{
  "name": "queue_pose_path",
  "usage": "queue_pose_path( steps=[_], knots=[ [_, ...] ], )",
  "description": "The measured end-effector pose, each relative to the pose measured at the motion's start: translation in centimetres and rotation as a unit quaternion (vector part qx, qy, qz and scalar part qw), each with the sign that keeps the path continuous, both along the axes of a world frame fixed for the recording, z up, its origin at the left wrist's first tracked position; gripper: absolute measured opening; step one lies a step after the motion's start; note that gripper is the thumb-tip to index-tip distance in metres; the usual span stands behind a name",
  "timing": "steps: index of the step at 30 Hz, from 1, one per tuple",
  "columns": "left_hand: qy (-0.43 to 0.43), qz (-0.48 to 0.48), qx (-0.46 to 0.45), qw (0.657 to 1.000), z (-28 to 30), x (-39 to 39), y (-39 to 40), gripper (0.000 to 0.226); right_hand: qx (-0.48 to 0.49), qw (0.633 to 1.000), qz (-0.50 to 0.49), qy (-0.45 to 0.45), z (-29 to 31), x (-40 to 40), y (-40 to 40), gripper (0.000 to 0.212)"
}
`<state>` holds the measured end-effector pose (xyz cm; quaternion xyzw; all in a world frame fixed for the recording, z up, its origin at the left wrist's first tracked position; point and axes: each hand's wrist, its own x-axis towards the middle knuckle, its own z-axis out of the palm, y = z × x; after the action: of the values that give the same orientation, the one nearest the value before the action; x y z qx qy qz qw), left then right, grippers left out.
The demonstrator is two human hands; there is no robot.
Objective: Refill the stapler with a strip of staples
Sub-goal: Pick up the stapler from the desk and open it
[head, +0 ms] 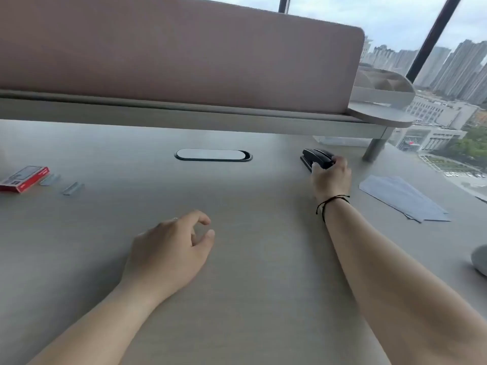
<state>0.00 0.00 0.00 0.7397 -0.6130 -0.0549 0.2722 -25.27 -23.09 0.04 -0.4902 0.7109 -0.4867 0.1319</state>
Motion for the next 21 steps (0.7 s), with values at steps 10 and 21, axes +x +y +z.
queue_pose_path(
  steps=[10, 21],
  knots=[
    [0.008, -0.005, -0.017, 1.000, -0.2, 0.3, -0.2, 0.019, 0.004, 0.999, -0.026, -0.042, 0.2, -0.3, 0.0, 0.035],
    [0.099, 0.000, -0.025, 0.995, -0.1, 0.7, 0.1, 0.021, 0.015, 0.989, 0.101, -0.104, -0.1, 1.8, 10.6, 0.025]
  ],
)
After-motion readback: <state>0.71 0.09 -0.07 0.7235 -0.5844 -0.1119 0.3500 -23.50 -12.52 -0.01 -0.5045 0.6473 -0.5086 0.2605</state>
